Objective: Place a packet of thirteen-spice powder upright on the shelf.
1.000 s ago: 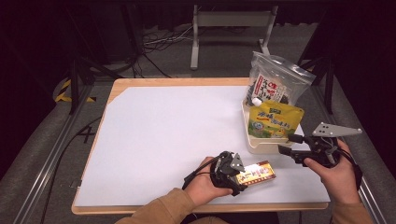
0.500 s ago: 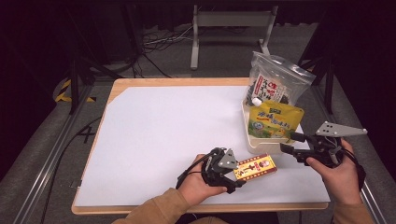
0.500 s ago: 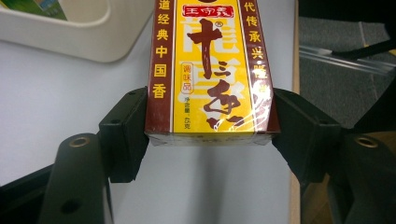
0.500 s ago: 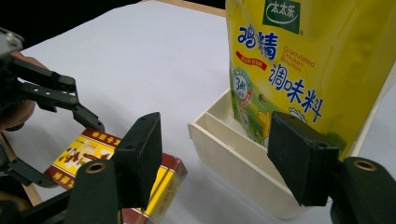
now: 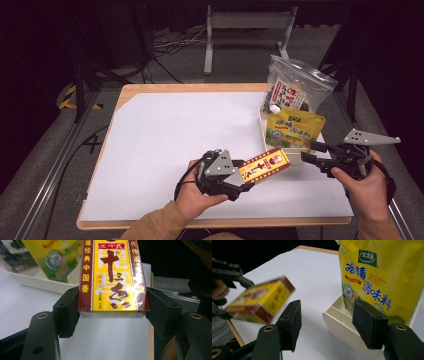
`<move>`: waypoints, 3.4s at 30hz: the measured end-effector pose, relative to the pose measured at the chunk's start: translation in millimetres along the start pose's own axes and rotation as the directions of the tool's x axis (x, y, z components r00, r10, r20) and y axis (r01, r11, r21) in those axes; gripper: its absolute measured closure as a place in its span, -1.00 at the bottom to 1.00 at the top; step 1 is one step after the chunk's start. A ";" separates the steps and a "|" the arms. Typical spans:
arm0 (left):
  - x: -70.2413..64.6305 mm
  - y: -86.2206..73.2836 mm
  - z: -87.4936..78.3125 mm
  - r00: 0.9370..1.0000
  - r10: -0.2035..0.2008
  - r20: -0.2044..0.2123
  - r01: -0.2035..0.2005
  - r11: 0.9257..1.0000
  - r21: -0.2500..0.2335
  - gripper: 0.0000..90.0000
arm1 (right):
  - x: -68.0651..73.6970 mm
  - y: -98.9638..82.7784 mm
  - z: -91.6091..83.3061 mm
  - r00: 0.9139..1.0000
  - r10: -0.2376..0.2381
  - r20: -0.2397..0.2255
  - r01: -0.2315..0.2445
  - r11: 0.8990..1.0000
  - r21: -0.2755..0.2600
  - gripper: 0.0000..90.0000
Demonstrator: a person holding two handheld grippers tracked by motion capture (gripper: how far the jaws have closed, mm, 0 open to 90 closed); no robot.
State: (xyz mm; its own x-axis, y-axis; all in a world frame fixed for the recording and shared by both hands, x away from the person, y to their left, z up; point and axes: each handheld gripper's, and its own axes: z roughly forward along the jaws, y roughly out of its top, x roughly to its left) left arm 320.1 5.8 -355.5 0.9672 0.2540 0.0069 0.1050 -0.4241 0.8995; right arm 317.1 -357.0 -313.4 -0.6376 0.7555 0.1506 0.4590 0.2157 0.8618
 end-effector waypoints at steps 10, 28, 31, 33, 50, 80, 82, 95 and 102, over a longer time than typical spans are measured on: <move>3.3 3.5 -25.1 0.999 -0.012 -0.041 0.007 0.993 -0.115 -0.27 | 3.5 1.6 -1.2 1.000 0.014 -0.010 -0.014 1.000 0.002 -0.07; 3.1 -19.3 -25.8 0.989 0.002 -0.145 -0.043 0.961 -0.274 -0.27 | 14.8 26.4 -9.0 0.999 -0.022 -0.037 0.023 0.999 0.036 -0.03; 4.3 -23.0 -24.2 0.990 -0.004 -0.141 -0.038 0.956 -0.292 -0.27 | 19.0 34.9 -5.9 0.998 -0.031 -0.060 0.034 0.999 0.041 -0.02; 4.1 -25.1 -23.3 0.989 -0.001 -0.148 -0.043 0.955 -0.292 -0.27 | 21.9 41.9 -3.4 0.997 -0.037 -0.072 0.041 0.998 0.052 -0.02; 2.0 -30.2 -17.8 0.987 0.018 -0.161 -0.062 0.962 -0.267 -0.27 | 42.3 90.7 12.7 0.989 0.031 -0.143 -0.011 0.990 0.143 0.00; -8.6 -28.7 -13.9 0.974 0.100 -0.203 -0.148 0.960 -0.237 -0.27 | 53.2 94.0 57.5 0.947 0.221 -0.234 -0.133 0.930 0.342 0.05; -8.4 -28.9 -13.8 0.974 0.101 -0.205 -0.149 0.960 -0.236 -0.27 | 53.3 93.4 58.4 0.945 0.224 -0.240 -0.132 0.928 0.349 0.07; -5.6 -32.8 -9.5 0.968 0.122 -0.221 -0.167 0.966 -0.198 -0.28 | 56.9 94.1 59.9 0.944 0.189 -0.271 -0.085 0.932 0.353 0.34; -3.1 -35.6 -5.0 0.970 0.114 -0.214 -0.151 0.974 -0.167 -0.32 | 65.7 95.1 59.9 0.950 0.159 -0.269 -0.059 0.936 0.346 0.47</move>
State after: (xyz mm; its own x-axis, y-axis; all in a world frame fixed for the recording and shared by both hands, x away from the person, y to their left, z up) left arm 312.2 24.5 -385.3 0.9007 0.3842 0.2027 -0.0825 -0.3069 0.9482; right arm 356.0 -249.8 -250.6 -0.6989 0.5855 0.4106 0.6815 0.3712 0.6307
